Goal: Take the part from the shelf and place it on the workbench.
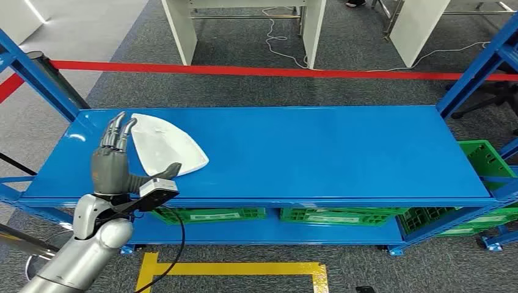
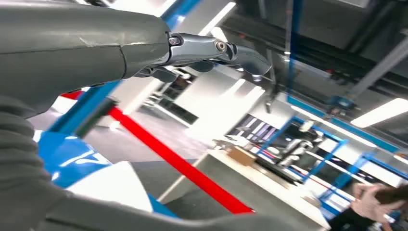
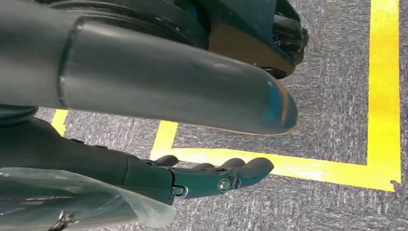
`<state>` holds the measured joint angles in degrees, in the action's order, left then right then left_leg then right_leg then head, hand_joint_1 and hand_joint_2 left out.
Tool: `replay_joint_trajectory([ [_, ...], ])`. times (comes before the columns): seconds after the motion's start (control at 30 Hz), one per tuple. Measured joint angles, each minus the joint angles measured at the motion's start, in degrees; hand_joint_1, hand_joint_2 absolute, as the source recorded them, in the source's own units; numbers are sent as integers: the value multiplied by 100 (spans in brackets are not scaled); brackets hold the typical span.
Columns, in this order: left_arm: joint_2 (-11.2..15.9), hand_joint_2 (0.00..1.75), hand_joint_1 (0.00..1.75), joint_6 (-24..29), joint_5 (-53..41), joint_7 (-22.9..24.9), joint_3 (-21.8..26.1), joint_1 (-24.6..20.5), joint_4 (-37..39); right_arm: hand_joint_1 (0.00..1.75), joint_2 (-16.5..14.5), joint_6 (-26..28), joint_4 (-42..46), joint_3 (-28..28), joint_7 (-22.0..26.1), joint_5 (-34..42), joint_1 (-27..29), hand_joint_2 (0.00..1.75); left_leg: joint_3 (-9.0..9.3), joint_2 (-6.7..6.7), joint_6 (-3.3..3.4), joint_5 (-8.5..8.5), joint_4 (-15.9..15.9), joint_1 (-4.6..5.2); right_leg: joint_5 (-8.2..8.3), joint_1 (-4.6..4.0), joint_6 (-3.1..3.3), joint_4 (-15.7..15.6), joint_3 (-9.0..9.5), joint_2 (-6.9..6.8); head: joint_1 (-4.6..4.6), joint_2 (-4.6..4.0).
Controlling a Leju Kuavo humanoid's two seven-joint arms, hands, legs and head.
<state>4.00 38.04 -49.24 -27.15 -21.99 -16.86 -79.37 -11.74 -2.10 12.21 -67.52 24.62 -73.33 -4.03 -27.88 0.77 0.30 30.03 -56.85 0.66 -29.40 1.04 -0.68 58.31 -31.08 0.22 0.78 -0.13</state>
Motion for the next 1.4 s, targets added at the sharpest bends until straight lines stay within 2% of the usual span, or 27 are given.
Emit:
replay_joint_trajectory([
  [0.6,10,175,0,-316,-266,202,-628,-511,402,0,0,1,-27,108,-47,-59,-7,0,0,-2,0,0,-1,0,0,0,0,0,0,3,0,0],
  [1.0,31,175,0,-406,-375,239,-921,-636,678,0,0,3,-31,150,-105,-92,-7,0,-1,-3,0,0,-1,0,0,0,0,0,-1,4,-1,1],
  [1.4,14,175,0,-767,-510,279,-1555,-990,1139,0,-2,28,-67,239,-189,-139,-66,0,-1,-3,0,0,-4,0,0,0,0,1,0,5,-1,0],
])
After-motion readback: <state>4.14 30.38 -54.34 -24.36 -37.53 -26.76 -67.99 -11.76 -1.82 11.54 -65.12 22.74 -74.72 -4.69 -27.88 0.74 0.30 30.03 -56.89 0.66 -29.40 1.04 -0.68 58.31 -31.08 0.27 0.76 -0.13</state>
